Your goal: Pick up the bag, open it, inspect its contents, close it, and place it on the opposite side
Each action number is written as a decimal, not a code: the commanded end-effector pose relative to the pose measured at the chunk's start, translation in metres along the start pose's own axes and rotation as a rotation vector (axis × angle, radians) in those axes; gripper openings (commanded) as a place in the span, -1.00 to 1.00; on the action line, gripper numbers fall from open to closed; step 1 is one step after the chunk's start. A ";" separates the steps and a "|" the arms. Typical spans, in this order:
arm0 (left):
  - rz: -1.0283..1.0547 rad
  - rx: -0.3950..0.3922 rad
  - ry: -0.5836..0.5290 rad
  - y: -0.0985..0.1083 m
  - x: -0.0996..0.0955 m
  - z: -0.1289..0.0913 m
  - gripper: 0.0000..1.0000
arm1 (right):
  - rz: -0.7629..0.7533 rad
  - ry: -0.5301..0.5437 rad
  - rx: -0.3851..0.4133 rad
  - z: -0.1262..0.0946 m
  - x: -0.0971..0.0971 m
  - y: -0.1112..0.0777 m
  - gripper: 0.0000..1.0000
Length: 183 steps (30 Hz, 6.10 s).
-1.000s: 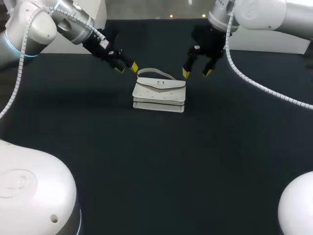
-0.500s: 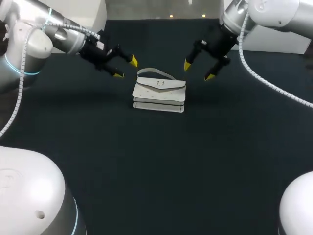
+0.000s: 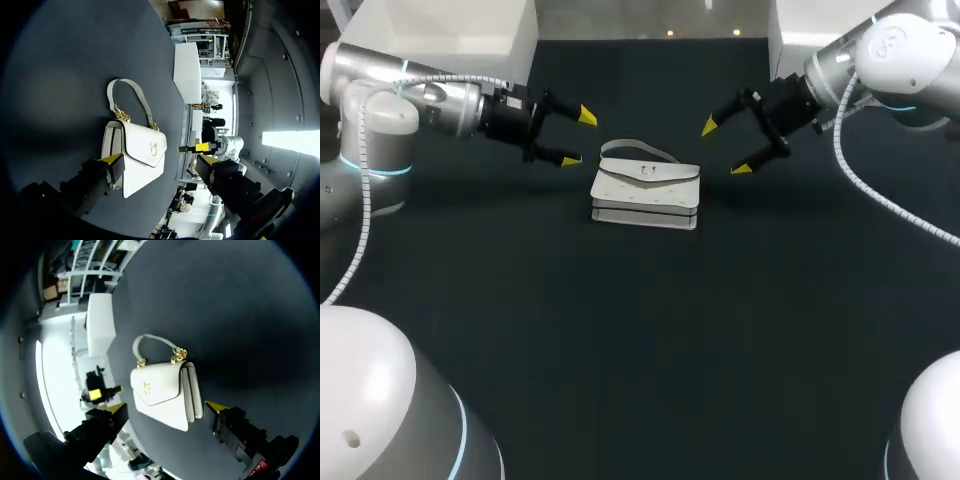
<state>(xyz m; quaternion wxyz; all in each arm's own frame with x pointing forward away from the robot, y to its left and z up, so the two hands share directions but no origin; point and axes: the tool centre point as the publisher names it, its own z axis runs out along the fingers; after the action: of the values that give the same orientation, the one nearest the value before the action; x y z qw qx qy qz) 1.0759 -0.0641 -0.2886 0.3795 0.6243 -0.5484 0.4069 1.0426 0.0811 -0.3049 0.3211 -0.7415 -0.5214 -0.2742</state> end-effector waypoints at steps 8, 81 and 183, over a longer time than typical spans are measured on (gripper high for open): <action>0.087 -0.096 0.077 -0.007 -0.012 0.013 1.00 | -0.124 0.288 -0.051 0.017 -0.014 0.003 1.00; -0.005 -0.156 0.065 -0.006 -0.059 0.058 -0.29 | -0.121 0.368 0.128 0.080 -0.023 0.001 1.00; 0.112 -0.201 -0.115 0.020 -0.089 -0.031 -1.00 | -0.162 -0.004 0.130 -0.038 -0.070 0.005 1.00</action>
<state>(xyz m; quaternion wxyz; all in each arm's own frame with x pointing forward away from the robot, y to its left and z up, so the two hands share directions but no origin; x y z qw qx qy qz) 1.0381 -0.0120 -0.3641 0.3660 0.5851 -0.6269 0.3615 1.0195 0.0092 -0.3320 0.3396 -0.6769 -0.5958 -0.2674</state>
